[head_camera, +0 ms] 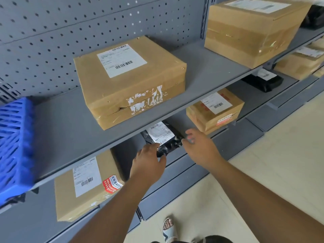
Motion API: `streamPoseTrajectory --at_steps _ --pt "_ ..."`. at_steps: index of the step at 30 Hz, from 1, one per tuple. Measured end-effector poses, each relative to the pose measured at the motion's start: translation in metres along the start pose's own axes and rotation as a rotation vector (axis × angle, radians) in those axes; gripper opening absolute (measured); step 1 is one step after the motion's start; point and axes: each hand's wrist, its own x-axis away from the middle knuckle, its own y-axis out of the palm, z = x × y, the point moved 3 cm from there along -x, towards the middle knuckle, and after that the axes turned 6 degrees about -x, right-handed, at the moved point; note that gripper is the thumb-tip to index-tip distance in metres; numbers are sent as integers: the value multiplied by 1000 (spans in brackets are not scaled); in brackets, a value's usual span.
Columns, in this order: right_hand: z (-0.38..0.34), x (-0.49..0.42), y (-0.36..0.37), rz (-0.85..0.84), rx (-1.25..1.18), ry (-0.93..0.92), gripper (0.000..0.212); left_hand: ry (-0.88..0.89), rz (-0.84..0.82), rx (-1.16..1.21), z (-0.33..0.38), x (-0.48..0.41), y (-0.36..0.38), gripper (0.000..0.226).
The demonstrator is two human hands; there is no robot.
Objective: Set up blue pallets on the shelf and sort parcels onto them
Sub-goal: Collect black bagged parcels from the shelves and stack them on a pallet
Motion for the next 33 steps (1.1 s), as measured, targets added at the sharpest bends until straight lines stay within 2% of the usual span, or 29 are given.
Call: streamPoseTrajectory --at_steps 7,12,17,24,30,33 --pt "23 -52 14 -134 91 17 44 -160 -88 13 1 -40 19 47" --pt "38 -88 9 -224 136 -9 47 -322 -70 71 10 -58 32 49" --pt "49 -111 18 -258 179 -62 48 -410 -51 110 11 -71 55 48" --pt "56 -138 49 -291 188 -116 58 -546 59 266 -5 -94 78 49" --pt "57 -155 75 -256 251 -169 37 -577 97 385 -15 -118 89 50" --pt "62 -161 83 -241 222 -116 40 -593 104 440 -20 -128 96 46"
